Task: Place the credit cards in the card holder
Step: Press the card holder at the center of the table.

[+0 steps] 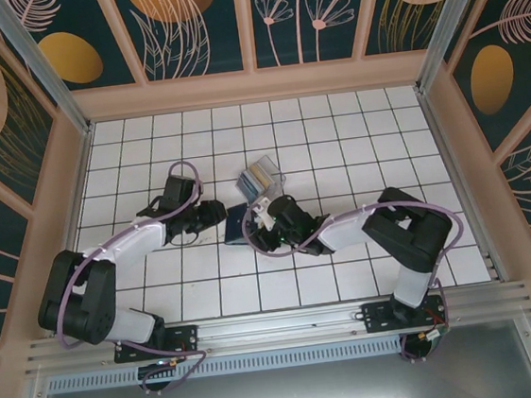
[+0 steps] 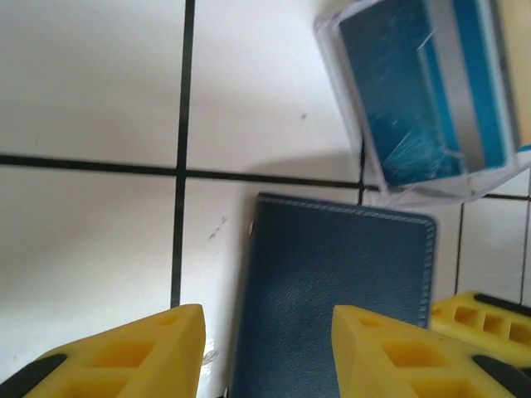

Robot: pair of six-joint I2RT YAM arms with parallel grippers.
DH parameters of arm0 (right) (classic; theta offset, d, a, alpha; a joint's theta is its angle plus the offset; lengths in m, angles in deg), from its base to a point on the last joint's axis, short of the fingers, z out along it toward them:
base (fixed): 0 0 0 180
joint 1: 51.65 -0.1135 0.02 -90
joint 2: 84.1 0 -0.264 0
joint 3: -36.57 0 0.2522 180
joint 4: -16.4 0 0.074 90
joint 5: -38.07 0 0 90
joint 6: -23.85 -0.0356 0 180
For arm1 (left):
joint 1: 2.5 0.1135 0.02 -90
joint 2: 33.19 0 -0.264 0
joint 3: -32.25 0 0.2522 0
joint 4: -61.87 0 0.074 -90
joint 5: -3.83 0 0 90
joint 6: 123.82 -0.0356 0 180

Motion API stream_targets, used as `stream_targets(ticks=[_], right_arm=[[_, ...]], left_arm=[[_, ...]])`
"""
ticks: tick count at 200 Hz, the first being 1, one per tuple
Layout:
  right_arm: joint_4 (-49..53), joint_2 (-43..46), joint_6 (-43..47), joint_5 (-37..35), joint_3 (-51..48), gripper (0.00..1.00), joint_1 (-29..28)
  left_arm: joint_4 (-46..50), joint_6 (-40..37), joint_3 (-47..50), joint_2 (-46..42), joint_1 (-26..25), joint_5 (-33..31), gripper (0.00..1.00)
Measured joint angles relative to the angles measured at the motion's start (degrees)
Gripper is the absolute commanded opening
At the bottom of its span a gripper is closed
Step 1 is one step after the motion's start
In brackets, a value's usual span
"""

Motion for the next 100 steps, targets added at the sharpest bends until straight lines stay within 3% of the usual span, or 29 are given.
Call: stream_targets(ticks=[34,100], right_arm=[[-1.7,-1.6,1.8,-2.4,0.6,0.62,-0.4],[-4.5,-3.3,2.0,-3.6,3.3,0.58,-0.4]], left_arm=[[-0.7,0.7,0.6,0.8,0.0,1.0,0.47],[-1.2,0.9,0.6,0.8,0.3,1.7,0.47]])
